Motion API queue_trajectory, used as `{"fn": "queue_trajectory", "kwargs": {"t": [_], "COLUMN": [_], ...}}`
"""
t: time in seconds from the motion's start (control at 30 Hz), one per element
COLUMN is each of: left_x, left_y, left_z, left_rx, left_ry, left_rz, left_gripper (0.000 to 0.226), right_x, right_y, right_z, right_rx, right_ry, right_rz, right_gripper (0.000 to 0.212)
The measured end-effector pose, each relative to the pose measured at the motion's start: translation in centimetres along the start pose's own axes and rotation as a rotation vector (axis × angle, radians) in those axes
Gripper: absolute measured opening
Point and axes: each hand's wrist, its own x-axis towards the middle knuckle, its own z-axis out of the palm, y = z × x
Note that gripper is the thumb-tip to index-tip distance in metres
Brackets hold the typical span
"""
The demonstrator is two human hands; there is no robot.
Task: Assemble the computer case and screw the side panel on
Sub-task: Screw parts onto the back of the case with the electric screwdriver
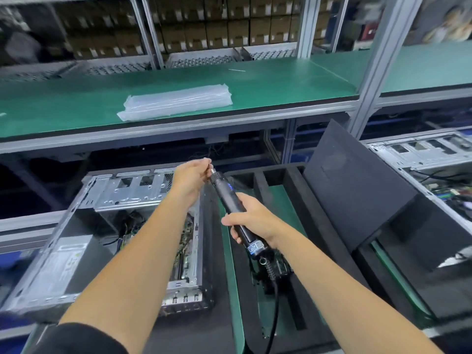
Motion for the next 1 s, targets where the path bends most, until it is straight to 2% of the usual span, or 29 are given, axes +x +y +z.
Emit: {"fn": "queue_trajectory", "kwargs": {"t": [0.07, 0.13, 0.27, 0.37, 0.5, 0.63, 0.77, 0.93, 1.0], "left_x": [0.0, -0.3, -0.8, -1.8, -3.9, -6.9, -10.8, -15.9, -17.7], "left_y": [0.6, 1.1, 1.6, 1.9, 2.3, 3.1, 3.0, 1.9, 1.0], "left_z": [-1.9, -3.7, -7.2, -9.4, -12.1, -15.5, -19.5, -24.2, -26.1], "left_rx": [0.008, 0.021, -0.053, -0.086, -0.092, -0.012, 0.026, 0.047, 0.045], "left_ry": [-0.036, -0.071, -0.128, -0.13, -0.046, 0.048, 0.159, 0.25, 0.316], "left_rz": [-0.01, -0.029, -0.08, -0.094, -0.1, -0.054, -0.02, -0.032, -0.054], "left_gripper": [0.015, 0.016, 0.02, 0.018, 0.016, 0.015, 0.013, 0.016, 0.009], "right_x": [-0.2, -0.2, 0.1, 0.2, -0.3, -1.5, -3.1, -5.5, -6.3], "right_y": [-0.4, -0.8, -1.0, -0.9, -0.5, 0.0, 1.1, 4.4, 5.7], "right_z": [1.5, 3.3, 7.2, 10.0, 13.7, 17.8, 21.9, 27.8, 30.2], "right_rx": [-0.016, -0.034, -0.021, -0.032, -0.069, -0.029, 0.001, 0.004, 0.005], "right_ry": [-0.003, 0.01, 0.04, 0.062, 0.09, 0.027, -0.06, -0.101, -0.122], "right_rz": [0.028, 0.058, 0.026, 0.01, 0.023, 0.025, 0.033, 0.057, 0.07], "right_gripper": [0.048, 0.068, 0.057, 0.062, 0.08, 0.066, 0.063, 0.08, 0.076]}}
